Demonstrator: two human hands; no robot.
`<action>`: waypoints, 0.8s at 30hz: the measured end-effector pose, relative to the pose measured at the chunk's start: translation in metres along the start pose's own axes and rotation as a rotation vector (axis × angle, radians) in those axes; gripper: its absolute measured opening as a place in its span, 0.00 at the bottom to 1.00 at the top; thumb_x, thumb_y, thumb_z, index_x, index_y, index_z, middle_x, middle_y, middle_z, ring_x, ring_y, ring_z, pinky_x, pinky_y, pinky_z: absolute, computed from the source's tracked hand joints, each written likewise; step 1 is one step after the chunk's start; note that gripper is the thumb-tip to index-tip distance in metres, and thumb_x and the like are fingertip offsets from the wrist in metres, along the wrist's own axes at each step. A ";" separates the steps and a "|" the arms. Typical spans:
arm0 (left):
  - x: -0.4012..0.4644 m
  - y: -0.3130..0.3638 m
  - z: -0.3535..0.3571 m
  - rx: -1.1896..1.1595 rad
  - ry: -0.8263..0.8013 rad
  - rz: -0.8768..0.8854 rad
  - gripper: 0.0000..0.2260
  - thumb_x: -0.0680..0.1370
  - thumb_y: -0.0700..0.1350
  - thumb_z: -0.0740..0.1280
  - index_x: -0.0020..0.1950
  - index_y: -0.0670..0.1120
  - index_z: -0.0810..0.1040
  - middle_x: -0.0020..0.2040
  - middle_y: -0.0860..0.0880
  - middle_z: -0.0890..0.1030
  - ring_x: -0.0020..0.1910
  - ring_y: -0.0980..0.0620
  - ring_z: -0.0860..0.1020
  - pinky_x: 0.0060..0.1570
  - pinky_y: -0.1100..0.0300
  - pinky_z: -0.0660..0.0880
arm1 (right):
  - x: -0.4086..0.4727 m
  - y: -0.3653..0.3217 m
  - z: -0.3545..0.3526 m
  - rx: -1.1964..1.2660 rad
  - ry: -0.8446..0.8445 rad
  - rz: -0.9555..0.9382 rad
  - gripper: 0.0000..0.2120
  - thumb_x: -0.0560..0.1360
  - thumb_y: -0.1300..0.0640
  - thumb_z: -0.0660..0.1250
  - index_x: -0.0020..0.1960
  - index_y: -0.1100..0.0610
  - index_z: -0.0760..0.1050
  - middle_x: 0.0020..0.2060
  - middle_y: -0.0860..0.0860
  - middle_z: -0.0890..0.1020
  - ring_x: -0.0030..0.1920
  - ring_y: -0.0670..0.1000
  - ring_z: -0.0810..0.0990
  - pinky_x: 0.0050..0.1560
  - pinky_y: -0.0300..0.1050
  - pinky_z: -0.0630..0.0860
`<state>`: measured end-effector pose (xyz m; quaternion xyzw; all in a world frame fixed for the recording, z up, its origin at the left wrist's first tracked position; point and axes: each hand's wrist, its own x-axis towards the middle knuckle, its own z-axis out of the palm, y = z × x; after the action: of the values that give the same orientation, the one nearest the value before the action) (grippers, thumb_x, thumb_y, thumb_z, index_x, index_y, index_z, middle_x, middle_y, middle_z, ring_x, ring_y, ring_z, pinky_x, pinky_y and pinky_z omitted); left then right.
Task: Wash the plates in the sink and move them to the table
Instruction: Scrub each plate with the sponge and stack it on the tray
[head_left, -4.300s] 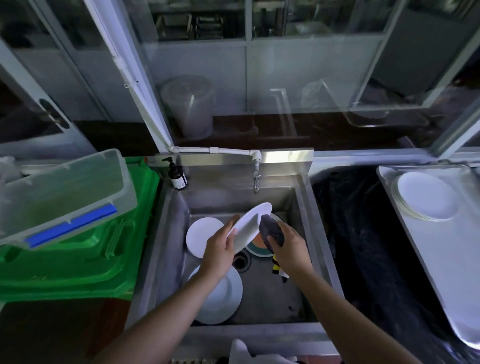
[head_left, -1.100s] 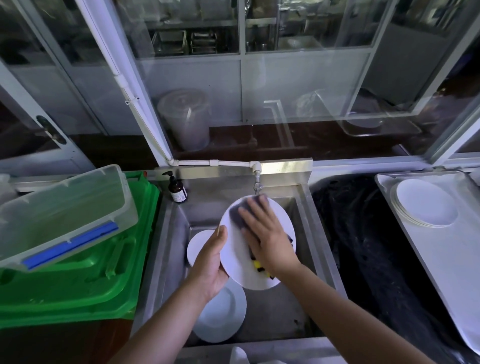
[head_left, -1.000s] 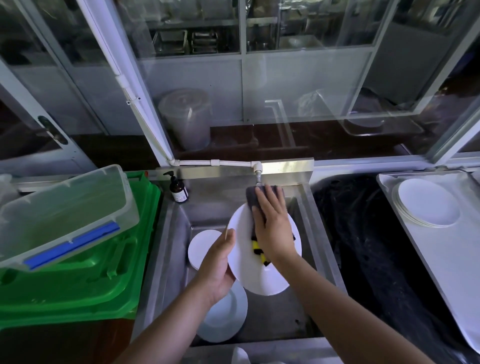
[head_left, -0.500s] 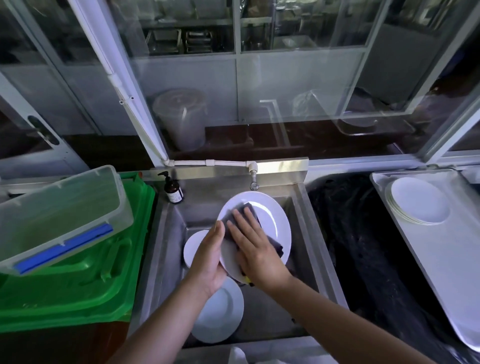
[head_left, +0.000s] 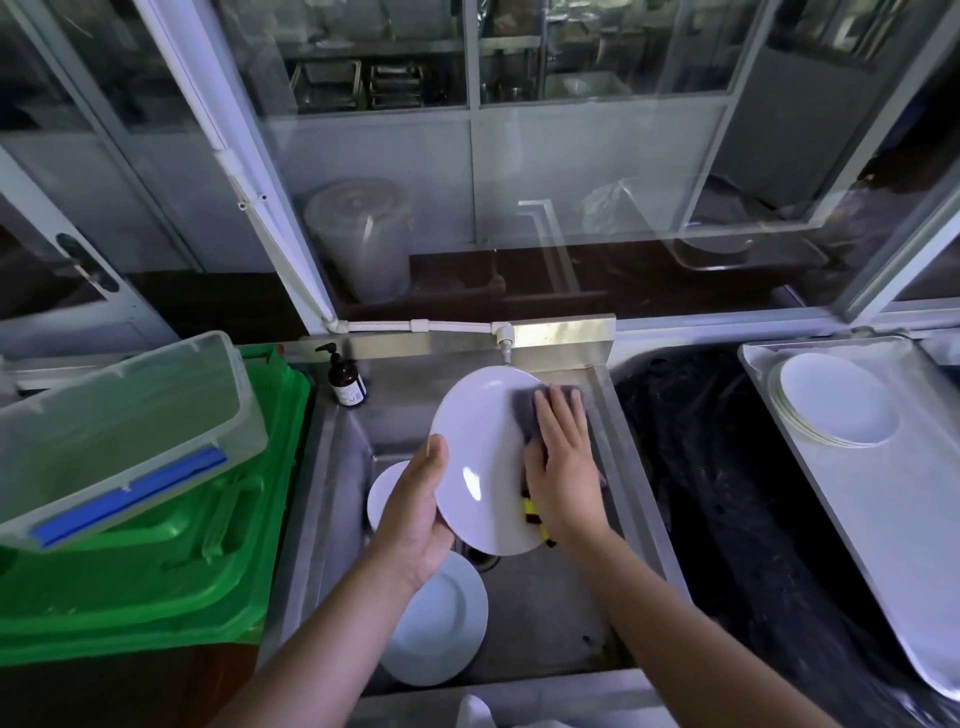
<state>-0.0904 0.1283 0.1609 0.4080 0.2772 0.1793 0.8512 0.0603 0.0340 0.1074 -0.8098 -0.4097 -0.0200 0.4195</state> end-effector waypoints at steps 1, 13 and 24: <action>-0.001 0.001 0.003 -0.002 -0.006 0.018 0.16 0.81 0.60 0.64 0.59 0.53 0.85 0.62 0.44 0.84 0.60 0.44 0.83 0.56 0.40 0.80 | -0.002 -0.012 0.002 0.001 0.023 0.022 0.26 0.83 0.60 0.55 0.80 0.57 0.59 0.81 0.50 0.56 0.82 0.50 0.45 0.77 0.64 0.60; 0.002 0.008 0.010 -0.028 0.069 0.136 0.30 0.78 0.59 0.69 0.73 0.41 0.73 0.69 0.38 0.79 0.68 0.40 0.78 0.61 0.47 0.79 | -0.033 -0.018 0.013 0.044 -0.023 -0.201 0.26 0.83 0.60 0.62 0.79 0.59 0.61 0.80 0.52 0.59 0.82 0.56 0.52 0.76 0.64 0.61; 0.004 0.004 0.009 -0.073 0.124 0.123 0.33 0.77 0.61 0.69 0.74 0.41 0.72 0.68 0.38 0.79 0.66 0.40 0.79 0.61 0.45 0.79 | -0.051 -0.017 0.010 0.031 -0.052 -0.258 0.20 0.83 0.60 0.61 0.74 0.62 0.70 0.77 0.54 0.67 0.80 0.58 0.58 0.75 0.62 0.64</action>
<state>-0.0820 0.1273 0.1676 0.3809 0.2972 0.2662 0.8341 0.0121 0.0136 0.0929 -0.7439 -0.5216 -0.0467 0.4153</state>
